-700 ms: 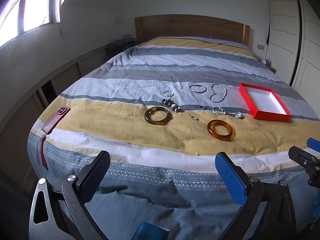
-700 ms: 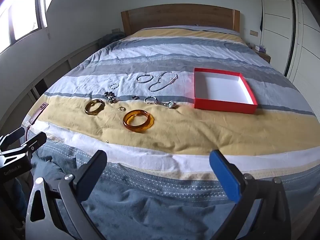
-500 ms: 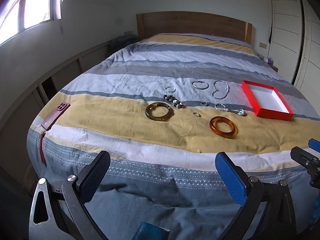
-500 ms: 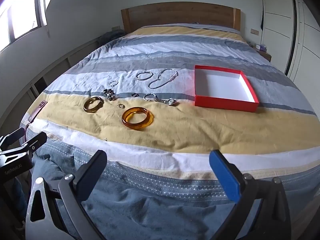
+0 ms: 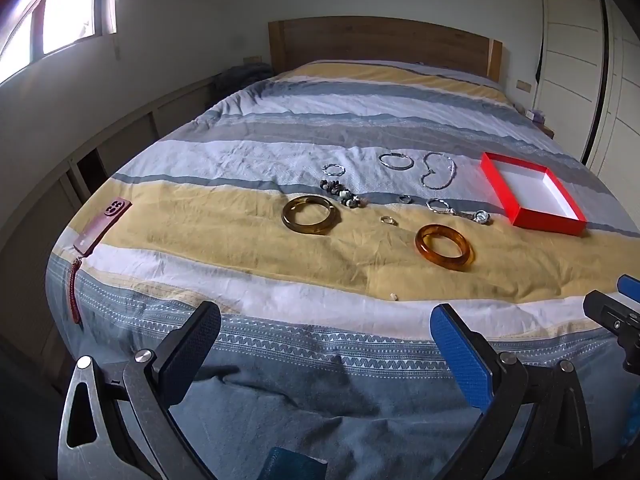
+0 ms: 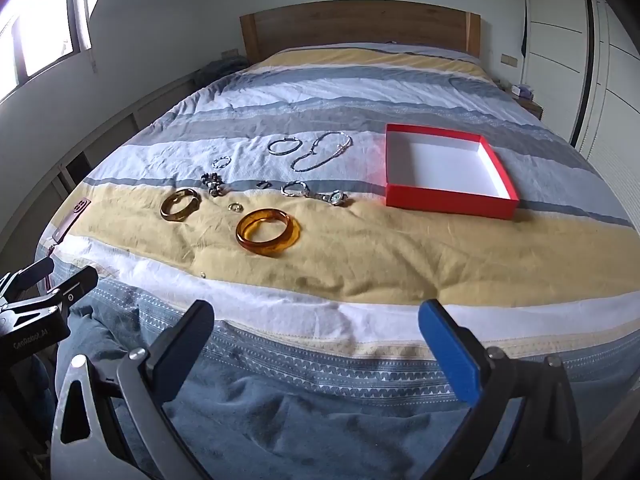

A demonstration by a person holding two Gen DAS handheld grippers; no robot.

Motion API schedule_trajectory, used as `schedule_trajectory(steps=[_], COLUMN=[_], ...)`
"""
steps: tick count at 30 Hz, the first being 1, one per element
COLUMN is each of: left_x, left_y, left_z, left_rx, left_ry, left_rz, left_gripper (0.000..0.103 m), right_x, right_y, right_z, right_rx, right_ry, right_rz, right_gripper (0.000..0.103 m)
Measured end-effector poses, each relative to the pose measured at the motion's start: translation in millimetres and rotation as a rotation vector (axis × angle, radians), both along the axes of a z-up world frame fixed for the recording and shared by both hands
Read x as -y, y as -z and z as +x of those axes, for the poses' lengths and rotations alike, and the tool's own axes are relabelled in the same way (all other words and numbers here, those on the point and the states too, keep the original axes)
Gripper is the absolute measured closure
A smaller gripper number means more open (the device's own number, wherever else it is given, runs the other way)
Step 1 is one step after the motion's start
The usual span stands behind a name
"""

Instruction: Organize jewelry

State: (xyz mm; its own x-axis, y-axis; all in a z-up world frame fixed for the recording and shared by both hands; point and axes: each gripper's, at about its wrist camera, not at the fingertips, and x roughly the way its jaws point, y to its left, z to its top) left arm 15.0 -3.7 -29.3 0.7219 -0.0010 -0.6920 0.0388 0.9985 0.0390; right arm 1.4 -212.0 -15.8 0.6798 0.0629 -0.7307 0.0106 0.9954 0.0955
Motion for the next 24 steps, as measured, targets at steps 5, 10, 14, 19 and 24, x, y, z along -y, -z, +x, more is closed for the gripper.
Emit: schedule_trajectory(steps=[5, 10, 14, 19, 24], left_x=[1.7, 5.4, 6.9, 7.9, 11.0], left_y=[3.1, 7.1, 9.8, 14.6, 20.0], left_z=[2.2, 5.6, 9.6, 18.4, 28.4], left_rx=[-0.015, -0.047, -0.064, -0.093, -0.134], left_ry=[-0.001, 0.02, 0.031, 0.049, 0.084], left_rz=[-0.01, 0.01, 0.013, -0.001, -0.01], left_gripper=[0.0, 0.0, 0.0, 0.0, 0.0], right_x=[1.4, -0.7, -2.2, -3.3, -3.1], right_y=[0.2, 1.3, 0.5, 3.8, 3.8], right_z=[0.0, -1.0, -1.0, 1.2, 2.2], right_rx=[0.015, 0.015, 0.019, 0.017, 0.038], right_ry=[-0.005, -0.017, -0.024, -0.042, -0.067], right_rz=[-0.012, -0.007, -0.005, 0.002, 0.027], right_gripper=[0.0, 0.0, 0.0, 0.0, 0.0])
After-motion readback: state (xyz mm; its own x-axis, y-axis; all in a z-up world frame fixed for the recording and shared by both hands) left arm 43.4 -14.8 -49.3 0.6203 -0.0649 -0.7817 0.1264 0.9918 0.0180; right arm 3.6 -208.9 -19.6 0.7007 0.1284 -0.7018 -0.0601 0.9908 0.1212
